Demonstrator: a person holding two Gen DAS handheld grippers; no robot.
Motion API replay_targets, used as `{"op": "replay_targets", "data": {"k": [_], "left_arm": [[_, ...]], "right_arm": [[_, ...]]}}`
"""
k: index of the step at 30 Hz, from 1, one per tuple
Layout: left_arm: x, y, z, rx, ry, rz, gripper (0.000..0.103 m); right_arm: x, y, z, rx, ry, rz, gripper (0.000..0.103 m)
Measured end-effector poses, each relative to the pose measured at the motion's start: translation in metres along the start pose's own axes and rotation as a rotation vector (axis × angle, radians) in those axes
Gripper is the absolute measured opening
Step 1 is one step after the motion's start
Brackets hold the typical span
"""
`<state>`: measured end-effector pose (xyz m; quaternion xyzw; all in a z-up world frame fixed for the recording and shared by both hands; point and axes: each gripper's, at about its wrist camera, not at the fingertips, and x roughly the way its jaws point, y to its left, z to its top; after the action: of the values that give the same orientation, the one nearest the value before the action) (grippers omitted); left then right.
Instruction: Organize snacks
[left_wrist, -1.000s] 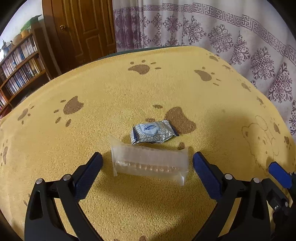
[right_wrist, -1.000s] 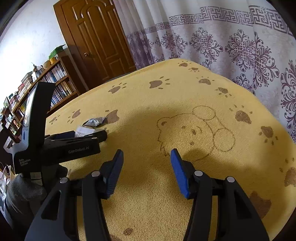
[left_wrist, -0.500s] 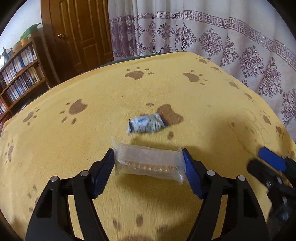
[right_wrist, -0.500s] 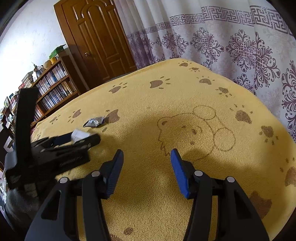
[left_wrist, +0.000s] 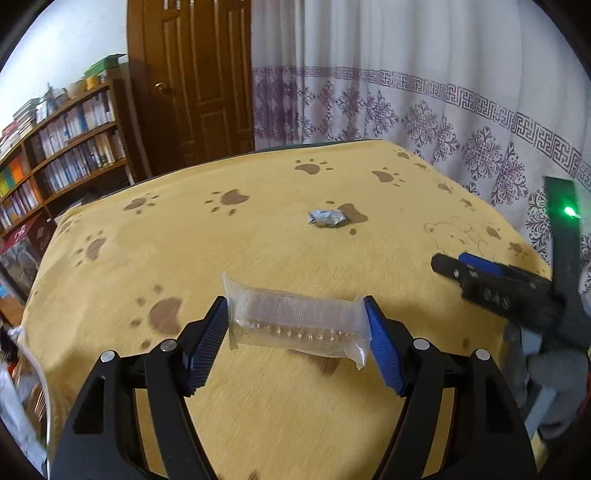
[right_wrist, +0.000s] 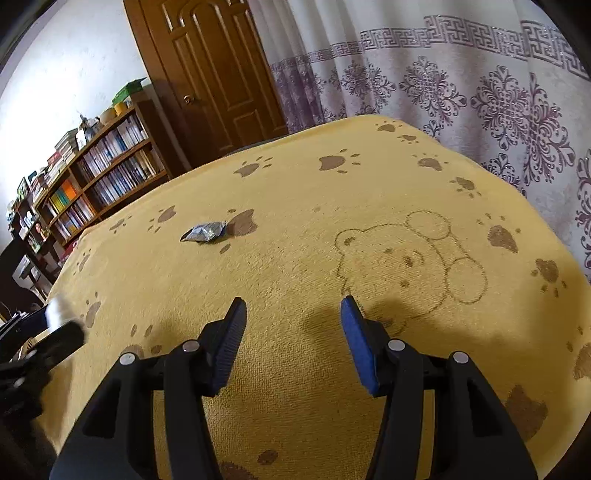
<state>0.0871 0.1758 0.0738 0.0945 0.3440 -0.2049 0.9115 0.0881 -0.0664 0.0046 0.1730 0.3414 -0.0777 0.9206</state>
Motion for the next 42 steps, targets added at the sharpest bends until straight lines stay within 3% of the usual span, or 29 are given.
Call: {"op": "replay_targets", "data": {"k": [5,10,13,19,23,26,31,42], "left_arm": [[-0.012,0.027,-0.021,-0.061,0.005,-0.003,0.074],[-0.014,0.046,-0.027,-0.115,0.005,0.023,0.074],[-0.017,0.052,-0.028,-0.127,-0.005,0.03,0.074],[-0.023,0.064,-0.03,-0.158,-0.015,0.042,0.074],[-0.029,0.067,-0.028,-0.169,-0.03,0.047,0.074],[-0.032,0.068,-0.026,-0.17,-0.043,0.061,0.074],[-0.041,0.071,-0.023,-0.168,-0.066,0.074,0.074],[-0.081,0.096,-0.011,-0.21,-0.165,0.128,0.074]], "right_arm": [[0.018,0.012,0.013,-0.045,0.07,0.004,0.054],[0.054,0.056,0.058,-0.079,0.11,0.098,0.054],[0.083,0.079,0.075,-0.083,0.129,0.11,0.054],[0.121,0.103,0.078,-0.115,0.153,0.01,0.053],[0.12,0.112,0.069,-0.204,0.123,-0.07,0.043],[0.114,0.111,0.063,-0.219,0.108,-0.08,0.035],[0.099,0.101,0.055,-0.2,0.103,-0.046,0.028],[0.049,0.117,0.044,-0.194,0.031,0.085,0.027]]}}
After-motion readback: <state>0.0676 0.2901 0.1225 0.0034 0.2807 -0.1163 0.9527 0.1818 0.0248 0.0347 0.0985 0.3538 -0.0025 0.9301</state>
